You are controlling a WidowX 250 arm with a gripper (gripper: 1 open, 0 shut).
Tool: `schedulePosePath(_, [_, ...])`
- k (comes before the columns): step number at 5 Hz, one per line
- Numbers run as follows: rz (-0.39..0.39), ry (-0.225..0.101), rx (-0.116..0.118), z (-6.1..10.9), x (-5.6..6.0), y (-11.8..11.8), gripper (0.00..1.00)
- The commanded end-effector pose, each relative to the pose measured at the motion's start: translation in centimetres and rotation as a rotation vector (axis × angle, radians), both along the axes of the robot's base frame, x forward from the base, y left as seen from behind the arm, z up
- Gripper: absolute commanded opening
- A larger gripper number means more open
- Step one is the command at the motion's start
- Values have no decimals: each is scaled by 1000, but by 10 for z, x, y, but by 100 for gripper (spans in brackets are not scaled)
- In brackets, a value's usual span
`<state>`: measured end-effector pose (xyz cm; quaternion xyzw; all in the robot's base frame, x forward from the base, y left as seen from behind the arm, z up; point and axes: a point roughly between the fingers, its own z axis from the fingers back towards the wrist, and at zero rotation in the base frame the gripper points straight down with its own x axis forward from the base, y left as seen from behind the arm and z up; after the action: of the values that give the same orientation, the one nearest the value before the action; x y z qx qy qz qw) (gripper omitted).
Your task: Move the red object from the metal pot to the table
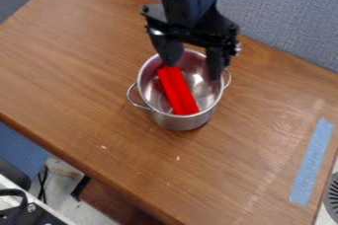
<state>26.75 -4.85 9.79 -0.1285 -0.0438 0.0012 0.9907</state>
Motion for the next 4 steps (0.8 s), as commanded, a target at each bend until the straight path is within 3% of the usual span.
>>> schedulePosePath(1, [53, -27, -6, 9, 8, 0, 100])
schedulePosePath(2, [73, -20, -6, 19, 14, -7, 100])
schedulePosePath(4, [-33, -28, 19, -22, 20, 15, 100])
